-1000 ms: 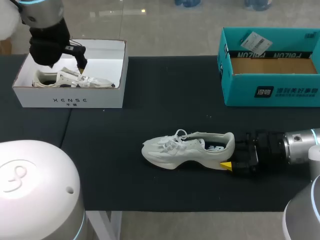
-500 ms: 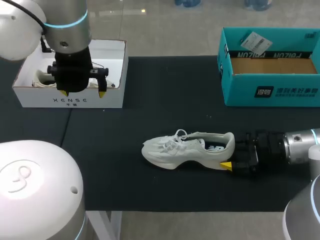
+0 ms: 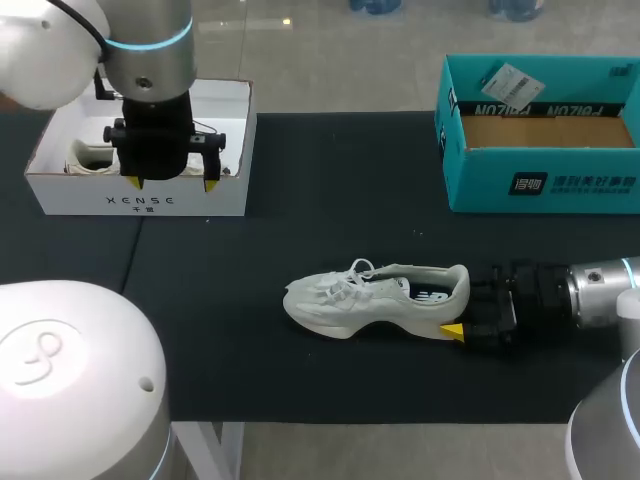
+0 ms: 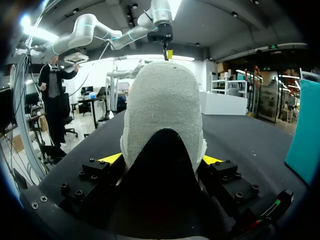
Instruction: Take the shoe out of the shoebox, open the shoe tongue, remove and reinsert the insole, then place the shoe into the shoebox
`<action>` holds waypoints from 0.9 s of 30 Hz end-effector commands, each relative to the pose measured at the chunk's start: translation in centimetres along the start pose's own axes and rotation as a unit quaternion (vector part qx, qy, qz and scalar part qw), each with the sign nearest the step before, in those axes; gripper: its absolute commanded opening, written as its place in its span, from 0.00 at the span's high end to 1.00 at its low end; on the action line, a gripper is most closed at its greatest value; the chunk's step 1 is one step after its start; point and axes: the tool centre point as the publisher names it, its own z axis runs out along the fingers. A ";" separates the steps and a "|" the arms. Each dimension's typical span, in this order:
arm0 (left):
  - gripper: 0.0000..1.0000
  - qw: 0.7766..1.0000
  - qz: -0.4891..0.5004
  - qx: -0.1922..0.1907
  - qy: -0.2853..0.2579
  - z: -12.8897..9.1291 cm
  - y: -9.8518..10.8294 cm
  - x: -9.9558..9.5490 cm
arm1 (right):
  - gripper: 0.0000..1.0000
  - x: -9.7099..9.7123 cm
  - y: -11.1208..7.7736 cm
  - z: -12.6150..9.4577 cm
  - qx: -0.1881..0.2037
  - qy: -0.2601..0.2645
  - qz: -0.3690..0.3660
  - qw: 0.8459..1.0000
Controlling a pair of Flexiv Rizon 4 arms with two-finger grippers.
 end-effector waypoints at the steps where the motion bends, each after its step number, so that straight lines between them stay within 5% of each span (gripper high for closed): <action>1: 0.00 0.993 -0.115 -0.007 0.024 -0.1 -0.1 -1.0 | 1.00 0.1 -0.3 0.4 0.002 -0.001 0.001 1.000; 2: 0.00 0.978 -0.201 -0.012 0.050 0.0 -0.3 -1.8 | 1.00 0.1 -0.3 0.4 0.002 -0.001 0.001 1.000; 3: 0.00 0.962 -0.263 0.026 0.063 0.0 -0.5 -2.4 | 1.00 0.1 -0.3 0.4 0.002 -0.001 0.001 1.000; 9: 0.00 0.869 -0.481 0.110 0.026 0.1 -5.6 -4.0 | 1.00 0.1 -0.3 0.4 0.002 -0.001 0.001 1.000; 12: 0.00 0.820 -0.562 0.102 0.030 0.5 -7.5 -5.2 | 1.00 0.1 -0.3 0.4 0.002 -0.001 0.001 1.000; 17: 0.00 0.786 -0.603 0.134 0.017 1.2 -9.1 -7.8 | 1.00 0.1 -0.3 0.4 0.002 -0.001 0.001 1.000; 22: 0.00 0.740 -0.660 0.127 0.021 1.5 -9.9 -9.7 | 1.00 0.1 -0.3 0.4 0.002 -0.001 0.001 1.000; 25: 0.00 0.681 -0.729 0.071 0.013 1.5 -10.5 -10.9 | 1.00 0.1 -0.3 0.4 0.002 -0.001 0.001 1.000; 27: 0.00 0.681 -0.729 0.071 0.013 1.5 -10.5 -10.9 | 1.00 0.1 -0.3 0.4 0.002 -0.001 0.001 1.000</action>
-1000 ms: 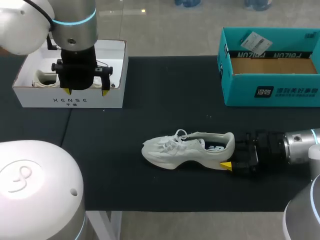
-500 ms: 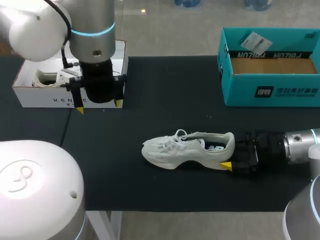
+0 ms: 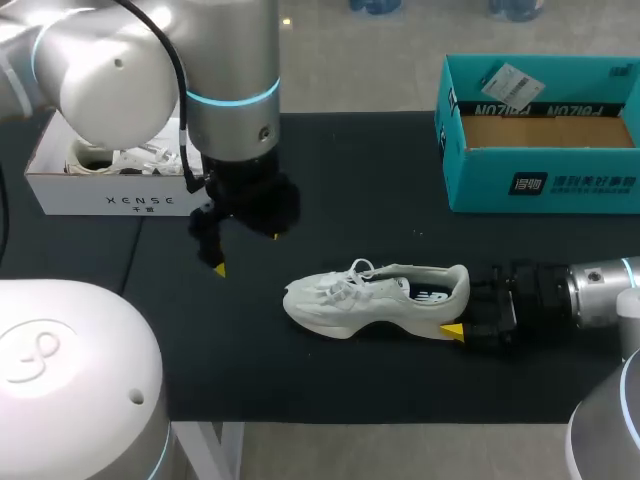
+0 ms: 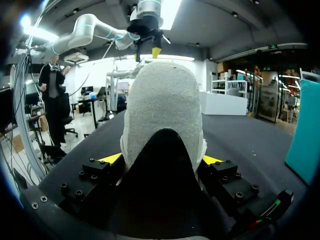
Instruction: Take the shoe out of the shoebox, open the shoe tongue, remove and reinsert the insole, then place the shoe into the shoebox
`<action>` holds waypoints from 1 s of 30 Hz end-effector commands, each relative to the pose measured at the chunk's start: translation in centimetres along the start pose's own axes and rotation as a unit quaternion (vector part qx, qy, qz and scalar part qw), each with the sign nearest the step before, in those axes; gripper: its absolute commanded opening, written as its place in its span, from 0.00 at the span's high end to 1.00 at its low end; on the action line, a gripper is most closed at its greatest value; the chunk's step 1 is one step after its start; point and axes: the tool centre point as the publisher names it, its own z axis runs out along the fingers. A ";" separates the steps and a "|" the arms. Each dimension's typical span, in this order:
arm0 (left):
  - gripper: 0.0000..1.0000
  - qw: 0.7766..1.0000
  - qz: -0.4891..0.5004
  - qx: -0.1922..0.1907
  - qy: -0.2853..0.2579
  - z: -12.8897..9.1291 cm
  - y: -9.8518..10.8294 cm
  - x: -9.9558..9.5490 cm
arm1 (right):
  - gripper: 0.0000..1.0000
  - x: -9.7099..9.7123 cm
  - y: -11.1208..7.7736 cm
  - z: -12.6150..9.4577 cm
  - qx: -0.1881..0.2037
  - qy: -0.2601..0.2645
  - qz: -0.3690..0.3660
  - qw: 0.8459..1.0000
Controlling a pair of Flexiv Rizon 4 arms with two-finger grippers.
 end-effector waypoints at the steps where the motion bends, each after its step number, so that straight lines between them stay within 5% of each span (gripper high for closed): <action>1: 0.00 0.920 -0.392 0.017 -0.019 0.4 -0.7 -1.1 | 1.00 0.1 -0.3 0.4 0.001 -0.001 0.001 1.000; 20: 0.00 0.920 -0.392 0.017 -0.019 0.4 -0.7 -1.1 | 1.00 0.1 -0.3 0.4 0.001 -0.001 0.001 1.000; 24: 0.00 0.845 -0.535 0.010 0.001 0.7 -1.4 -1.0 | 1.00 0.1 -0.3 0.4 0.001 -0.001 0.001 1.000; 27: 0.00 0.778 -0.626 0.038 0.033 1.1 -3.5 -1.2 | 1.00 0.1 -0.3 0.4 0.001 -0.001 0.001 1.000; 30: 0.00 0.720 -0.692 0.020 0.042 2.2 -6.3 -1.6 | 1.00 0.1 -0.3 0.4 0.001 -0.001 0.001 1.000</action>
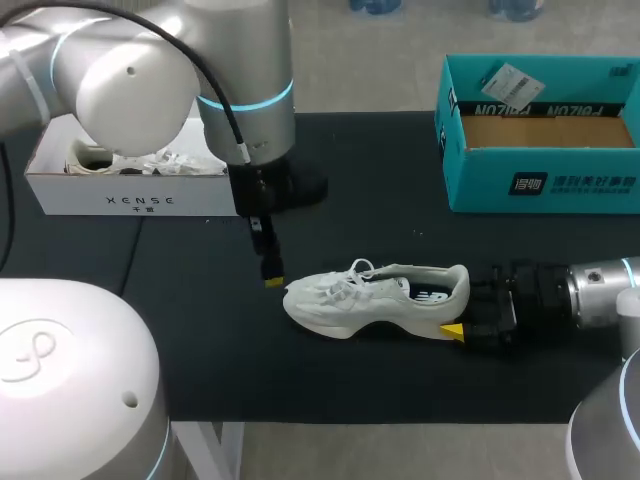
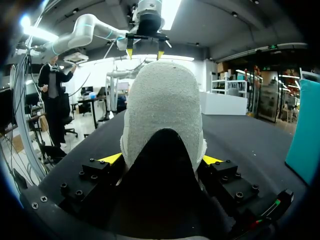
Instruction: Take the shoe out of the shoebox, open the shoe tongue, remove and reinsert the insole, then place the shoe into the shoebox
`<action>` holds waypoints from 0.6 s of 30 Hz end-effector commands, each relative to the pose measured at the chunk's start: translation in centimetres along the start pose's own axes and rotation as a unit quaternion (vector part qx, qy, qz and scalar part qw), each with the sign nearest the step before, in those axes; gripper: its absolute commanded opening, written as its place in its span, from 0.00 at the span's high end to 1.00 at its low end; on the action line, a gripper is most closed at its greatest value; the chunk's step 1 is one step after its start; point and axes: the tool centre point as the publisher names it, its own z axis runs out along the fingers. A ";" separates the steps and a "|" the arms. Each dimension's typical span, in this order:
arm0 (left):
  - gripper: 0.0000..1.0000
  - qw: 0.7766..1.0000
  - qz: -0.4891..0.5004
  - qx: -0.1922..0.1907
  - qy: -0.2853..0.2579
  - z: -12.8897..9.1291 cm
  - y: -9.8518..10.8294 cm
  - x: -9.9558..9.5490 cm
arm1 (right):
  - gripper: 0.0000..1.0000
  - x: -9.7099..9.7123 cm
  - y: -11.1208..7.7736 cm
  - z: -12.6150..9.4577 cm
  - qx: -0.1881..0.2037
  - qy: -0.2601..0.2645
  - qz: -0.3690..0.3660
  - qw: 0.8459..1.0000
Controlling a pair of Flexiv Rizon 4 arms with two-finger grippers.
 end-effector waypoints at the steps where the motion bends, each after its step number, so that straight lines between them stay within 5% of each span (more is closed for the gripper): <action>1: 0.00 0.957 -0.289 -0.027 0.021 1.9 -3.1 2.8 | 1.00 0.1 -0.3 0.4 0.002 -0.001 0.000 1.000; 8: 0.00 0.904 -0.426 -0.024 0.026 2.3 -5.4 4.3 | 1.00 0.1 -0.3 0.4 0.002 -0.001 0.000 1.000; 18: 0.00 0.883 -0.465 -0.043 0.049 2.7 -7.6 3.6 | 1.00 0.1 -0.3 0.4 0.002 -0.001 0.000 1.000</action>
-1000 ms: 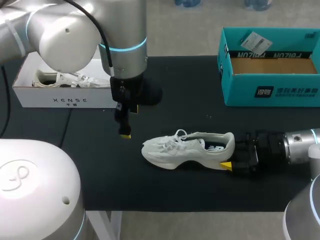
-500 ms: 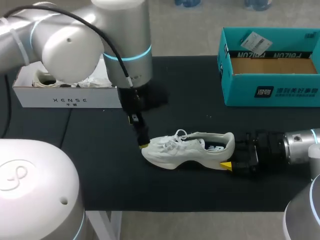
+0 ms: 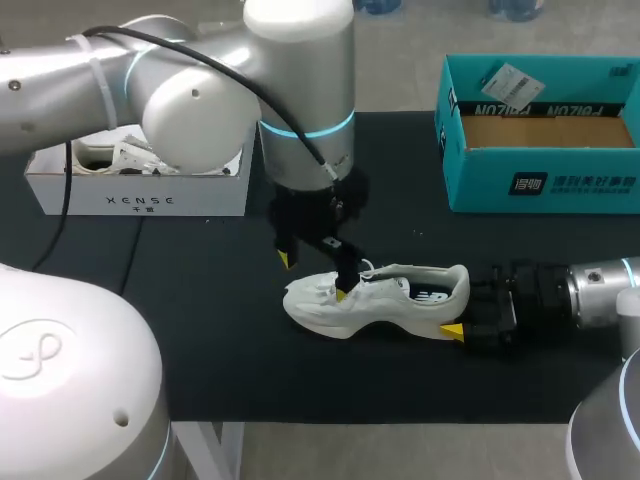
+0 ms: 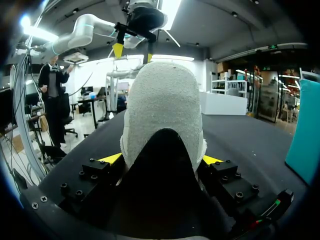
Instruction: Take the shoe out of the shoebox, open the shoe tongue, remove and reinsert the insole, then place the shoe into the shoebox
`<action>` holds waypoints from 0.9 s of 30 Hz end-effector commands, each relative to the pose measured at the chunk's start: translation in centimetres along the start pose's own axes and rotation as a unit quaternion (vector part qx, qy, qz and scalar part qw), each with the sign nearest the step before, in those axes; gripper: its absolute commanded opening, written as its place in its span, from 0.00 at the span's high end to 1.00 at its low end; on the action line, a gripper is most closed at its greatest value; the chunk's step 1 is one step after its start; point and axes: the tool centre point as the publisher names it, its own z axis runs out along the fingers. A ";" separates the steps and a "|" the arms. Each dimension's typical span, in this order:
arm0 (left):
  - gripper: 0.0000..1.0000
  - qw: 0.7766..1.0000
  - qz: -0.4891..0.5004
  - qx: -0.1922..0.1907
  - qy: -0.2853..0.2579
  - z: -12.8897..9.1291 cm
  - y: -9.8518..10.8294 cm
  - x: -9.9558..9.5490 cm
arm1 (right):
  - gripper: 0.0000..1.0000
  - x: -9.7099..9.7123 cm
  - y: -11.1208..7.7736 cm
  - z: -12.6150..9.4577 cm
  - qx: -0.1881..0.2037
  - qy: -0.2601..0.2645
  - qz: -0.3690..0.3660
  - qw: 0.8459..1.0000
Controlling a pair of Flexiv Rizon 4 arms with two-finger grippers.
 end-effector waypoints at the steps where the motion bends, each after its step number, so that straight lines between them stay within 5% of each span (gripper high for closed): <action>1: 0.00 0.980 -0.192 -0.046 0.022 0.4 -1.6 0.8 | 1.00 0.1 -0.3 0.4 0.002 -0.001 0.000 1.000; 7: 0.00 0.977 -0.205 -0.061 0.009 0.9 -2.5 2.9 | 1.00 0.1 -0.3 0.4 0.002 -0.001 0.000 1.000; 22: 0.00 0.977 -0.205 -0.061 0.009 0.9 -2.5 2.9 | 1.00 0.1 -0.3 0.4 0.002 -0.001 0.000 1.000; 27: 0.00 0.971 -0.220 -0.073 -0.059 2.1 -2.8 4.0 | 1.00 0.1 -0.3 0.4 0.002 -0.001 0.000 1.000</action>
